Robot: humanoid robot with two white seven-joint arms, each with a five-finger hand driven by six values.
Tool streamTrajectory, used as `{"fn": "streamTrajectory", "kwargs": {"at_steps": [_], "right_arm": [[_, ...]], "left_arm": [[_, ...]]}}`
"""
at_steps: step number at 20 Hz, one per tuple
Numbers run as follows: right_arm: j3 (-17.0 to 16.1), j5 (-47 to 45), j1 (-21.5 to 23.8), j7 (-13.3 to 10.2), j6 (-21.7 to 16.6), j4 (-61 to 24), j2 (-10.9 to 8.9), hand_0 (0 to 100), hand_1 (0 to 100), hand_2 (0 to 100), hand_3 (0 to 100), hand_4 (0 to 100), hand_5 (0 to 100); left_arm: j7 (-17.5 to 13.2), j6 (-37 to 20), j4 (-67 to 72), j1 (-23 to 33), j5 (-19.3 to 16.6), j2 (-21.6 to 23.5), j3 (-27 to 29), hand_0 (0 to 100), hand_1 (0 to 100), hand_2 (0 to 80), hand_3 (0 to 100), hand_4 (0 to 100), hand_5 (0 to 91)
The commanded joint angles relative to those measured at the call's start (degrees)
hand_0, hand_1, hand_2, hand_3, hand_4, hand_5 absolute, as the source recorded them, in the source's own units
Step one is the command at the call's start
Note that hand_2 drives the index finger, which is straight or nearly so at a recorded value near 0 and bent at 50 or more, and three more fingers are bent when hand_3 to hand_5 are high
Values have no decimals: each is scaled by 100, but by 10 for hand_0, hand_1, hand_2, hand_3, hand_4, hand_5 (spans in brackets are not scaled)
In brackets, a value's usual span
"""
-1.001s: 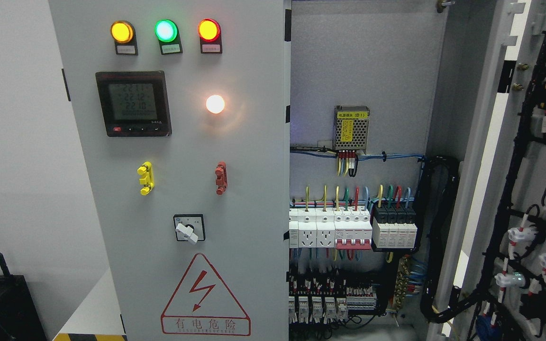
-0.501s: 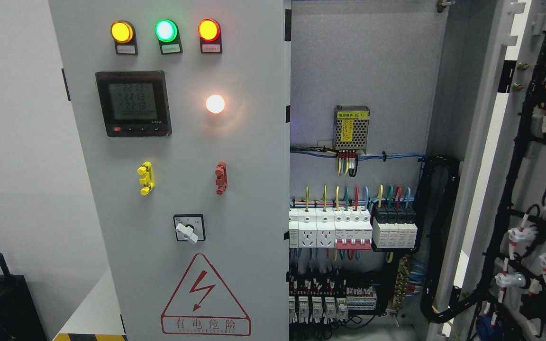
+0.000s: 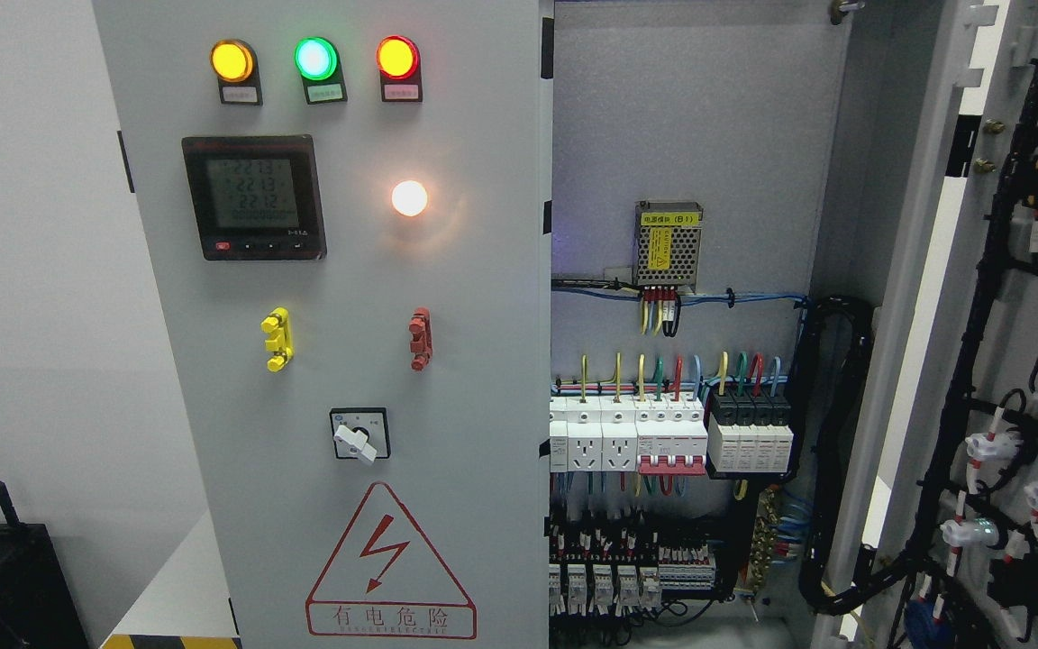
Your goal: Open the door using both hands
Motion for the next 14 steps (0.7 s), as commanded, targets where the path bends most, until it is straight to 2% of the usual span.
{"fn": "streamTrajectory", "kwargs": {"at_steps": [1, 5, 9, 14], "right_arm": [[65, 0, 1033, 4, -323, -2440, -195, 107, 0, 0, 0, 0, 0], [109, 0, 1605, 4, -482, -3206, -336, 107, 0, 0, 0, 0, 0], [127, 0, 2062, 4, -1228, -3839, -467, 107, 0, 0, 0, 0, 0], [232, 0, 2440, -4, -1413, -4699, -634, 107, 0, 0, 0, 0, 0]], "left_arm": [[-2, -2, -1, 0, -35, -9, -134, 0, 0, 0, 0, 30, 0], [-2, -2, -1, 0, -35, 0, -134, 0, 0, 0, 0, 30, 0], [-2, -2, -1, 0, -35, -9, -134, 0, 0, 0, 0, 29, 0], [-2, -2, -1, 0, -35, 0, -134, 0, 0, 0, 0, 29, 0]]}}
